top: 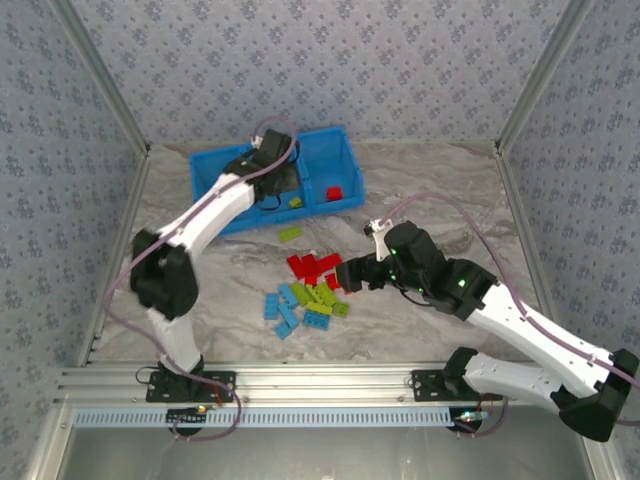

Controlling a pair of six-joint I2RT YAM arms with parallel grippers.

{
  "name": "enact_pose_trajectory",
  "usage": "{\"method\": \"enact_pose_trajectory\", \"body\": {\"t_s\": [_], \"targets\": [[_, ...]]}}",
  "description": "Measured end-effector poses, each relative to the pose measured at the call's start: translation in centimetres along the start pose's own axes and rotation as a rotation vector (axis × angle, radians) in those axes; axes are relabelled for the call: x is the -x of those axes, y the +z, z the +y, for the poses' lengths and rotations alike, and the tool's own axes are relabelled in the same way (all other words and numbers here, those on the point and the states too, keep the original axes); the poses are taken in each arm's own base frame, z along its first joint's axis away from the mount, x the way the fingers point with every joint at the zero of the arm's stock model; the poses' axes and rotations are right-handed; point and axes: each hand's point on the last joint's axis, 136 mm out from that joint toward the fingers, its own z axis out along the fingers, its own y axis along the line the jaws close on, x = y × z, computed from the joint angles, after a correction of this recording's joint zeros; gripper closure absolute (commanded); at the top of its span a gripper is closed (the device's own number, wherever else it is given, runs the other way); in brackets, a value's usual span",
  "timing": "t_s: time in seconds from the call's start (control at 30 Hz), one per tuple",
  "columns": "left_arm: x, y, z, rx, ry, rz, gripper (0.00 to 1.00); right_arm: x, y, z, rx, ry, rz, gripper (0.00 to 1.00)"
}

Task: Sort the legos into containers by color

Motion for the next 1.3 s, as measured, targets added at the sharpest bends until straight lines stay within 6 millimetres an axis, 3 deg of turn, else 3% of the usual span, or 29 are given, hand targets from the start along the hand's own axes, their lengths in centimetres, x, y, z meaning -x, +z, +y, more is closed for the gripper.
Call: {"method": "enact_pose_trajectory", "body": {"t_s": [0.2, 0.33, 0.47, 0.6, 0.7, 0.93, 1.13, 1.3], "targets": [[-1.9, -14.6, -2.5, -0.246, 0.170, -0.156, 0.49, -1.4, 4.6, -1.0, -0.062, 0.000, 0.100, 0.07], [-5.0, -19.5, 0.0, -0.275, 0.282, -0.180, 0.48, -1.9, 8.9, -1.2, -0.092, -0.003, 0.163, 0.06], [-9.3, -19.8, 3.4, -0.240, 0.378, -0.104, 0.40, -1.2, 13.4, -1.1, -0.116, -0.009, 0.196, 0.04], [-13.2, -18.7, 6.3, -0.206, 0.445, -0.027, 0.16, 0.4, 18.2, -0.9, -0.137, -0.023, 0.183, 0.03], [-14.9, -18.3, 7.7, -0.206, 0.479, -0.014, 0.01, 1.3, 21.8, -1.5, -0.172, -0.036, 0.181, 0.01], [-16.7, -18.0, 8.4, -0.237, 0.569, -0.003, 0.01, 1.2, 28.2, -4.0, -0.250, -0.028, 0.215, 0.02], [-17.6, -17.1, 7.9, -0.250, 0.638, 0.046, 0.01, 1.7, 31.5, -5.4, -0.307, -0.027, 0.214, 0.04], [-17.8, -17.1, 7.9, -0.250, 0.659, 0.054, 0.01, 1.6, 33.0, -6.0, -0.340, -0.029, 0.223, 0.18]]}}
